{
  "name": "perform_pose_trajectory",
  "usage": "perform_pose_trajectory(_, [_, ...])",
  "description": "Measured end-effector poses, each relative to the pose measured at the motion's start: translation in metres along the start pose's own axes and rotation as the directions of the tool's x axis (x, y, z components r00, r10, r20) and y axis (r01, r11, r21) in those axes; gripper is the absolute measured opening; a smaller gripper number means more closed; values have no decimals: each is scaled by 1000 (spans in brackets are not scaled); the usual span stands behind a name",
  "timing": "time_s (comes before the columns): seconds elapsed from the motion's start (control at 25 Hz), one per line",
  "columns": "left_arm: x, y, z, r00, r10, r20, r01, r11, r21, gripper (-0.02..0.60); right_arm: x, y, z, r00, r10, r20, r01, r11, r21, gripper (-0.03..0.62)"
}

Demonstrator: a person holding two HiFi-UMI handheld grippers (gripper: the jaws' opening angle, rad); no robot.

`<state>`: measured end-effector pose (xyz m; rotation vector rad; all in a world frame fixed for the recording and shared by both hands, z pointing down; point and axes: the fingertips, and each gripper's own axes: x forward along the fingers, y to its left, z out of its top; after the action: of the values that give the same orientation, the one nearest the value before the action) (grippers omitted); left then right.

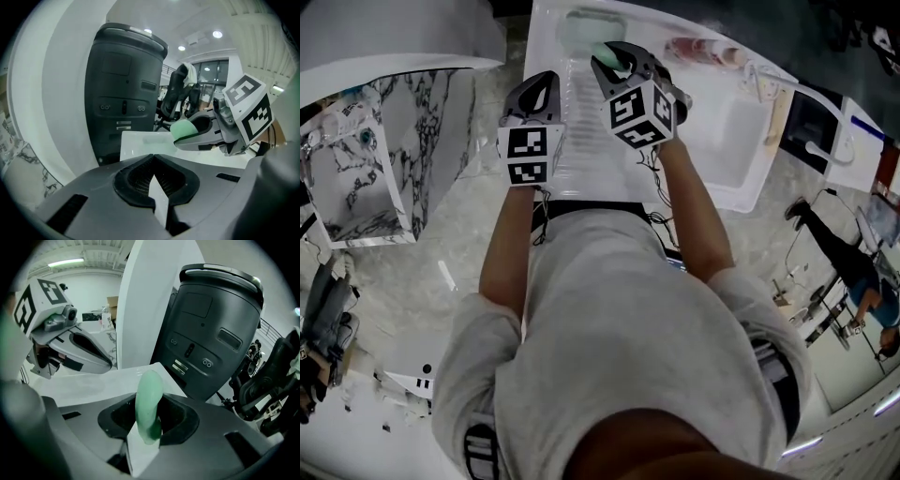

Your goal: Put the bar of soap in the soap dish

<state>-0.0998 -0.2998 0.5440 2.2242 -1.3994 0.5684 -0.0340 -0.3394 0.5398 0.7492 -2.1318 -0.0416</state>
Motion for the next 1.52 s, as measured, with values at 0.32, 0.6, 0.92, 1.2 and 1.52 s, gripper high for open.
perform_pose_trajectory(0.32, [7, 12, 4, 1000, -22, -11, 22, 1000, 22, 17, 22, -2, -1, 993, 4, -116, -24, 985, -169, 112])
perform_pose_trajectory(0.6, [10, 18, 0, 999, -26, -21, 26, 1000, 11, 18, 38, -2, -1, 984, 16, -176, -60, 968, -245, 112])
perform_pose_trajectory(0.92, [8, 25, 1, 1000, -21, -15, 21, 1000, 1, 18, 52, -2, -3, 972, 37, -234, -106, 951, -290, 114])
perform_pose_trajectory(1.2, [4, 33, -1, 1000, -6, -14, 6, 1000, -14, 17, 63, -4, -8, 962, 36, -270, -122, 943, -311, 114])
perform_pose_trajectory(1.52, [4, 40, -2, 1000, 2, -16, -3, 1000, -23, 17, 71, -3, -13, 954, 48, -296, -147, 936, -321, 121])
